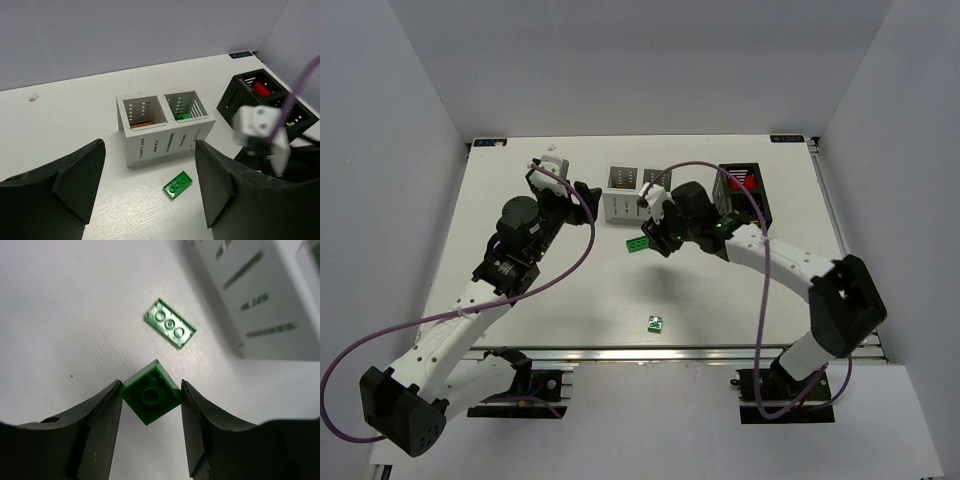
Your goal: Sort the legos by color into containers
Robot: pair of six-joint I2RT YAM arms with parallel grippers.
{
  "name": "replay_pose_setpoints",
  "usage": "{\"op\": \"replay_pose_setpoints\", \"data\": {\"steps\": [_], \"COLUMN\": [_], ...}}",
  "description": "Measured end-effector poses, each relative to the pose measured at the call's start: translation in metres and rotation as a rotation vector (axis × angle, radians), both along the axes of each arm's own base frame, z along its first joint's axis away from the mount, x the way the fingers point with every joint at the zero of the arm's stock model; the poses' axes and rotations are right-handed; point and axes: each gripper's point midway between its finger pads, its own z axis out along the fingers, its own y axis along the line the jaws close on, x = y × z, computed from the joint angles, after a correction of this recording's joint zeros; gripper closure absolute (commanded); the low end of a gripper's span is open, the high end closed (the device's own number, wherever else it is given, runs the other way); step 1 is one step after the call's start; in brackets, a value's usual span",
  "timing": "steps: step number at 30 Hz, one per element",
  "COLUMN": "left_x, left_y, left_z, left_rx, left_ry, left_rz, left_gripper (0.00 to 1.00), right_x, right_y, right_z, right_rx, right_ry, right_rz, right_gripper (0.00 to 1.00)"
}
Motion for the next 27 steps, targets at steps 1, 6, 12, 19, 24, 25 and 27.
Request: {"op": "replay_pose_setpoints", "data": {"steps": [1, 6, 12, 19, 24, 25, 27], "left_x": [0.0, 0.0, 0.0, 0.0, 0.0, 0.0, 0.0], "left_y": [0.0, 0.0, 0.0, 0.001, 0.001, 0.001, 0.001], "left_z": [0.0, 0.0, 0.0, 0.0, 0.0, 0.0, 0.0], "left_rx": [0.0, 0.001, 0.003, 0.009, 0.01, 0.01, 0.01], "left_ry": [0.0, 0.0, -0.001, -0.004, -0.004, -0.004, -0.004], "left_rz": [0.0, 0.0, 0.0, 0.001, 0.0, 0.001, 0.0], "left_gripper": [0.18, 0.18, 0.18, 0.18, 0.18, 0.18, 0.18], "right_x": [-0.001, 0.008, 0.071, 0.129, 0.157, 0.159, 0.163], "right_y": [0.001, 0.01, 0.013, 0.008, 0.007, 0.006, 0.004], "right_z": [0.017, 0.077, 0.098, 0.074, 0.069, 0.068, 0.069], "right_rx": [0.024, 0.112, 0.153, 0.161, 0.182, 0.183, 0.185], "right_ry": [-0.041, -0.191, -0.212, -0.138, -0.114, -0.114, -0.114], "right_rz": [0.027, 0.102, 0.006, -0.128, -0.167, -0.172, -0.181], "right_gripper": [0.97, 1.0, 0.97, 0.88, 0.74, 0.71, 0.67]}}
